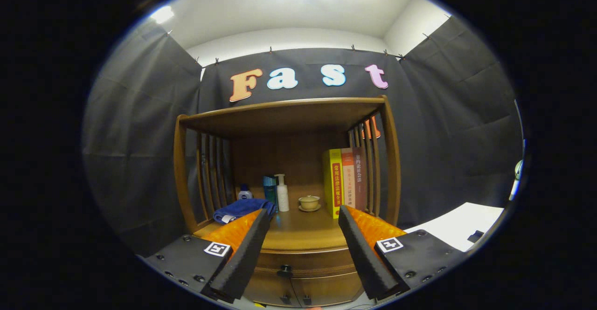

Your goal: Pull open the drawer, take out the items inside it, and place them on the countertop above the cabinet.

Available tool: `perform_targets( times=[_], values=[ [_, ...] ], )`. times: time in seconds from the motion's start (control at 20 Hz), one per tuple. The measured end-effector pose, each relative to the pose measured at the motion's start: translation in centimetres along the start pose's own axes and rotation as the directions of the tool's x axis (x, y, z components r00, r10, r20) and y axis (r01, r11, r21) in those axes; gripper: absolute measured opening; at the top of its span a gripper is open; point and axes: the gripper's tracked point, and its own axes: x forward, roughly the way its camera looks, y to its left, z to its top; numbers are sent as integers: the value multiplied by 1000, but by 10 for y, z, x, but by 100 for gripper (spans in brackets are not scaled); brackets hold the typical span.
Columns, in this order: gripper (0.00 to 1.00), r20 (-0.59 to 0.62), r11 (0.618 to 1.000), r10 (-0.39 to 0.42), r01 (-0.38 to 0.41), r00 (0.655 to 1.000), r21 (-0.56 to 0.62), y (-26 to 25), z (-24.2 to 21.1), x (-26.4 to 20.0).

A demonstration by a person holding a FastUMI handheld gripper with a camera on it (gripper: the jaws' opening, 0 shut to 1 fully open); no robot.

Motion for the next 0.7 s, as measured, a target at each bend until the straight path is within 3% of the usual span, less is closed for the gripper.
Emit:
perform_targets(
  times=[0.25,0.45,0.7],
  values=[
    [98,32,999,1,0,999,-36,19,-76,20],
    [98,-10,997,54,-54,999,-62,40,-137,38],
    [99,-85,998,25,-30,996,-64,33,-201,63]
  ],
)
